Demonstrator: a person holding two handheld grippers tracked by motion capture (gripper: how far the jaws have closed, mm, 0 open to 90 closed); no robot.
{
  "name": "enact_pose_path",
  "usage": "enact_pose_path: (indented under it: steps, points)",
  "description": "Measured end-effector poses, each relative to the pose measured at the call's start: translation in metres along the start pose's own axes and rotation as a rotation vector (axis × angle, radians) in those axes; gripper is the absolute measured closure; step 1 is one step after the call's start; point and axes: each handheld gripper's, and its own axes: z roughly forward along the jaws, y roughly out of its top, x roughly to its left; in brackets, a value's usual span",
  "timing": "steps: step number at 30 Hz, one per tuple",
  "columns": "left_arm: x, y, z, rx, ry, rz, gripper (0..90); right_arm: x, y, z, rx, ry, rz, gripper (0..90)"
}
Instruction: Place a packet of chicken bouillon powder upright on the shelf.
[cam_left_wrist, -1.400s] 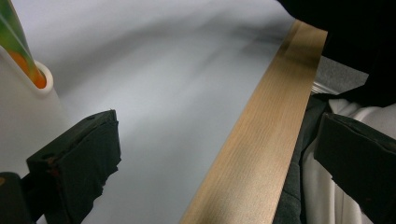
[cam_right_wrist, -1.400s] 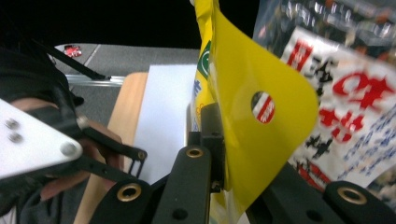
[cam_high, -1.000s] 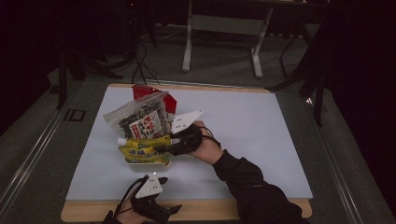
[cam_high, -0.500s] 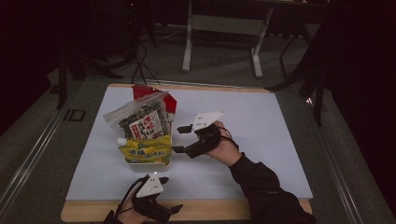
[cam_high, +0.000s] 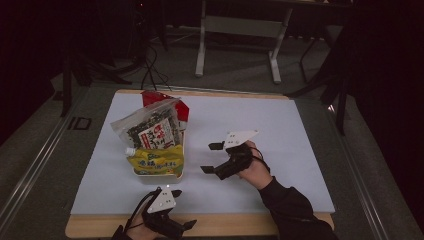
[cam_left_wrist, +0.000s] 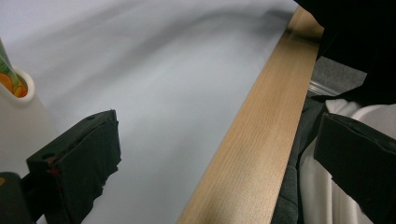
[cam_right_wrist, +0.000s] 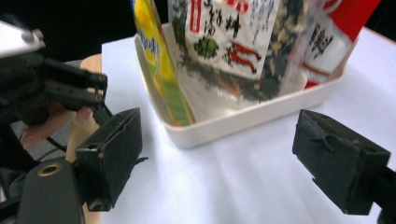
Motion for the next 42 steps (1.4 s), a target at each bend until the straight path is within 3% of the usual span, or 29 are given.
enact_pose_path:
  steps: [7, 11, 15, 22, 31, 42]
  points:
    - [-0.001, 0.001, 0.003, -0.002, -0.008, 0.001, 1.8, -0.002, -0.021, -0.005, 0.007, -0.023, 0.037, 14.7]
    - [0.000, 0.000, 0.002, -0.003, -0.009, 0.002, 1.8, -0.006, -0.033, -0.016, -0.045, -0.062, 0.078, 15.0]
    - [0.000, 0.000, 0.001, -0.001, -0.009, 0.006, 1.8, -0.007, -0.039, -0.020, -0.047, -0.071, 0.082, 15.0]
    - [0.000, 0.001, 0.001, -0.007, -0.009, 0.002, 1.8, -0.006, -0.061, -0.034, -0.023, -0.104, 0.095, 14.8]
    - [0.000, 0.002, 0.000, -0.011, -0.010, 0.004, 1.8, -0.006, -0.079, -0.045, 0.003, -0.106, 0.129, 14.6]
    - [0.000, 0.002, 0.001, -0.010, -0.017, 0.009, 1.8, -0.002, -0.098, -0.056, 0.020, -0.113, 0.136, 14.5]
